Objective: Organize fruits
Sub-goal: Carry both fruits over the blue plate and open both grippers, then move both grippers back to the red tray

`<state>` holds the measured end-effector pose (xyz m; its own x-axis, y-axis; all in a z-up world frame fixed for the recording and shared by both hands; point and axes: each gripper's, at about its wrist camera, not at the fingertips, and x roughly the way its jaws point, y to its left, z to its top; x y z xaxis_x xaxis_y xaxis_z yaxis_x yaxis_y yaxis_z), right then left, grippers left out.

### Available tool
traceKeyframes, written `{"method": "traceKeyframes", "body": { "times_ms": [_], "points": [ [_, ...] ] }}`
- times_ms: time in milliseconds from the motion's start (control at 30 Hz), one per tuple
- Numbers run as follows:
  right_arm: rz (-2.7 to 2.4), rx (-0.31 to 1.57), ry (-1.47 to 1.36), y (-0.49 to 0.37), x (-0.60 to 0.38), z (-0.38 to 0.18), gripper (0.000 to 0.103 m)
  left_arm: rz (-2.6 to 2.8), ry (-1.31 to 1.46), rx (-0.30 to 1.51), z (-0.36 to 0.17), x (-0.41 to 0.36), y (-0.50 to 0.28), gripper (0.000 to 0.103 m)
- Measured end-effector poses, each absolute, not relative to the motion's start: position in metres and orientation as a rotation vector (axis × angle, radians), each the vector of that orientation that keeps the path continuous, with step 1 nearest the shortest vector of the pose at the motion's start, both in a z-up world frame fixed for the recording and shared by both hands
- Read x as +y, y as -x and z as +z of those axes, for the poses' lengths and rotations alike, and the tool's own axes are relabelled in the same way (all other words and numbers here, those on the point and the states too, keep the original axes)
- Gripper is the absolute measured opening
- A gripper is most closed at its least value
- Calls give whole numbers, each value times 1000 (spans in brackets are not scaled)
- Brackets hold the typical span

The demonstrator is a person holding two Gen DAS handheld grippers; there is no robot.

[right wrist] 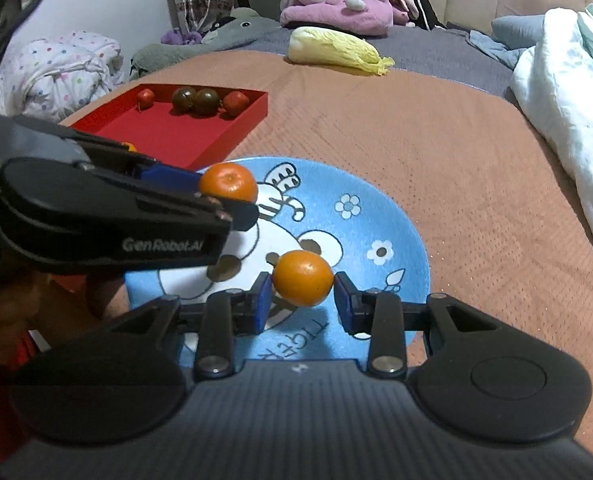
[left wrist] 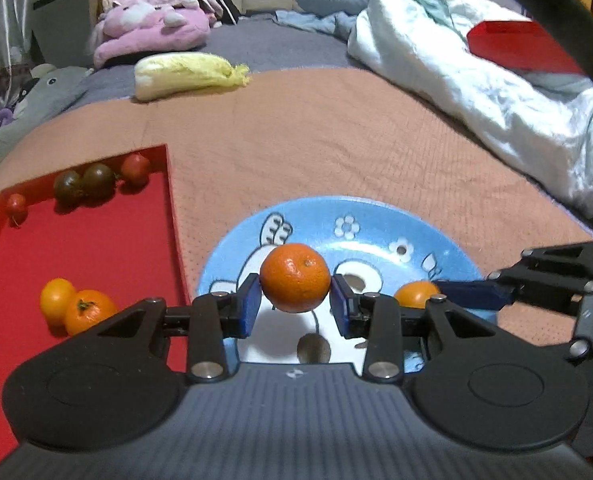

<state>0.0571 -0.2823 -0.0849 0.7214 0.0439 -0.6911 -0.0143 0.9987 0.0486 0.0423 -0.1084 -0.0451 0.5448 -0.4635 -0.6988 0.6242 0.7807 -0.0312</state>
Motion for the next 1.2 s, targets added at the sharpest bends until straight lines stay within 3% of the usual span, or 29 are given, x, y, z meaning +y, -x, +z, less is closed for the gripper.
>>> {"method": "traceKeyframes", "body": {
  "times_ms": [533,600,667,933,1067,1200],
  "points": [
    [41,791,-26,-72,-275,-91,38,-628,-257,778,-57,-109,-55,45],
    [39,794,-24,-73,-273,-91,38,-625,-257,768,-55,-108,-54,50],
    [38,798,-20,-74,-272,-91,38,-623,-253,752,-52,-107,-53,66],
    [27,814,-6,-75,-267,-91,38,-628,-250,710,-44,-103,-49,70],
    [21,792,0,-73,-266,-86,63,-622,-247,690,-40,-100,-47,74],
    [20,769,11,-72,-264,-79,63,-610,-252,667,-36,-96,-44,75]
  ]
}}
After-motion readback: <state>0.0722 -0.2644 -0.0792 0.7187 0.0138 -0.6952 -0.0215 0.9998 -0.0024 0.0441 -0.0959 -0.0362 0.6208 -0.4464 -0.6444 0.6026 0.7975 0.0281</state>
